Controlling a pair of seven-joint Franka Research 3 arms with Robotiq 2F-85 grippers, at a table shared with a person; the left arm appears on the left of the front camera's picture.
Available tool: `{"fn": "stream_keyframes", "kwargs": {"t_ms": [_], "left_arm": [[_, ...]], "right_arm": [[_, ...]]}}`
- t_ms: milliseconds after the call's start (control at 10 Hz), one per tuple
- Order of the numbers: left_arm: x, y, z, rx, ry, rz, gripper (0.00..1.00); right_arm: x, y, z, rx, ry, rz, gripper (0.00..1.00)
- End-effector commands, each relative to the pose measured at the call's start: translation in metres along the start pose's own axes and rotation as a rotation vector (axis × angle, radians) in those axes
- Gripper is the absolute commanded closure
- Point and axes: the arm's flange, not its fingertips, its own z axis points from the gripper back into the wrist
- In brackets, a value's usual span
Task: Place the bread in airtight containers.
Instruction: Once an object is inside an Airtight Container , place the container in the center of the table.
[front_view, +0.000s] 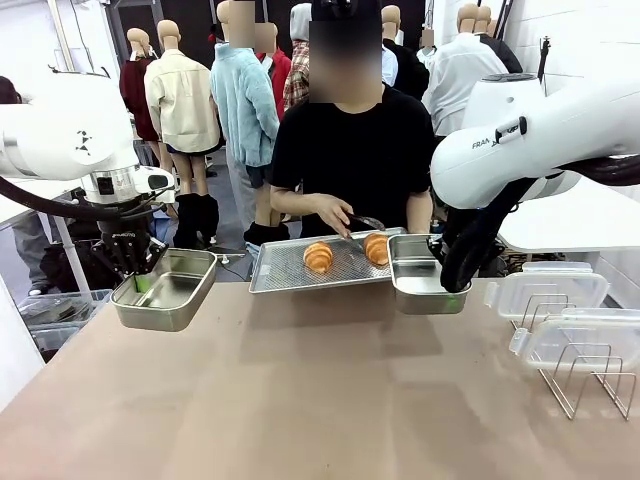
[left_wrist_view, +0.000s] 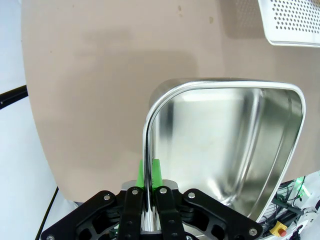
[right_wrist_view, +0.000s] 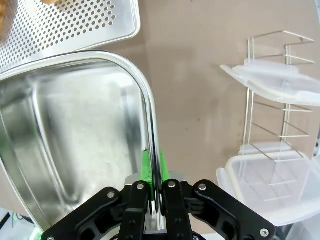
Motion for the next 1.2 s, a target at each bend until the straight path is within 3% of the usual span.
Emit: {"fn": "stream_keyframes", "kwargs": {"t_ms": [0,1100], "left_arm": [[0.0012,0.0016,0.0028,-0.001,-0.017,-0.017,1.00],[0.0012,0.0016,0.0028,-0.001,-0.017,-0.017,1.00]], "right_arm": [[-0.0013,-0.0011,0.0012,-0.004,-0.014,0.005,1.00],[-0.0013,-0.0011,0.0012,-0.004,-0.014,0.005,1.00]]}}
